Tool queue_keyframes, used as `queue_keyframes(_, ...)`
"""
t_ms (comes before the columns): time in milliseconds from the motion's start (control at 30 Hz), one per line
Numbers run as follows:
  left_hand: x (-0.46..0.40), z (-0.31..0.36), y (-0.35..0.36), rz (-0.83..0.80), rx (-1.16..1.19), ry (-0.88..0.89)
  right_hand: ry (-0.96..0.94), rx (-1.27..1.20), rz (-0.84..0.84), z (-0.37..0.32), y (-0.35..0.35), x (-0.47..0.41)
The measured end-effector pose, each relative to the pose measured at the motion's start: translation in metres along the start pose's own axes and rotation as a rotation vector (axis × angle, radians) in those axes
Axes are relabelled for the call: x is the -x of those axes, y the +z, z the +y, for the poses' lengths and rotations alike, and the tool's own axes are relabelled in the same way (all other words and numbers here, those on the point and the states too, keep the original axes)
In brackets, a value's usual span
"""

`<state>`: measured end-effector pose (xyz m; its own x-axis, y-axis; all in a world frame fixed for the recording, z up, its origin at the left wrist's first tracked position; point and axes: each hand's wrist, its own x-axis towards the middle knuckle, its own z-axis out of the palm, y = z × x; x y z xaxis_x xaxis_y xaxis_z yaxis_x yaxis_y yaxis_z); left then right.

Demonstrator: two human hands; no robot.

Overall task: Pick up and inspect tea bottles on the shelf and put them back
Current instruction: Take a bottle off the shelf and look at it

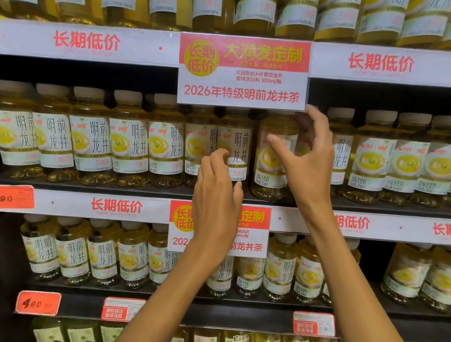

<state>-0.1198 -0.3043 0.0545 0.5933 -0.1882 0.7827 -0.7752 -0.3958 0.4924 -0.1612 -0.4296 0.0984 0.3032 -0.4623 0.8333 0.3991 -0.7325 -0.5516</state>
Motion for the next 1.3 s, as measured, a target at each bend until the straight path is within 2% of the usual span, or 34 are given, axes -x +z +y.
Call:
queue_keyframes(133,0.015,0.004,0.001,-0.04,0.146,0.056,0.068,-0.302,0.004,-0.008,-0.011,0.008)
queue_keyframes(233,0.027,0.013,0.002,-0.164,0.319,0.044,0.205,-0.478,-0.013,-0.017,-0.02,0.012)
queue_keyframes(433,0.049,0.03,-0.004,-0.346,0.743,-0.14,0.476,-0.813,-0.061,-0.033,-0.036,0.029)
queue_keyframes(600,0.069,0.031,-0.016,-0.445,0.908,-0.216,0.546,-0.827,-0.161,-0.037,-0.049,0.045)
queue_keyframes(733,0.079,0.022,-0.033,-0.607,1.025,-0.281,0.613,-0.859,-0.186,-0.038,-0.058,0.045)
queue_keyframes(800,0.087,0.022,-0.036,-0.67,1.068,-0.344,0.657,-0.911,-0.281,-0.04,-0.057,0.047)
queue_keyframes(900,0.095,0.024,-0.035,-0.671,1.111,-0.443,0.615,-0.906,-0.332,-0.04,-0.055,0.053)
queue_keyframes(1133,0.1,0.018,-0.034,-0.629,1.033,-0.501,0.517,-0.71,-0.352,-0.04,-0.048,0.071)
queue_keyframes(1200,0.103,0.016,-0.032,-0.612,1.096,-0.573,0.527,-0.685,-0.385,-0.041,-0.046,0.071)
queue_keyframes(1300,0.104,0.017,-0.036,-0.728,1.324,-0.692,0.536,-0.791,-0.428,-0.044,-0.046,0.066)
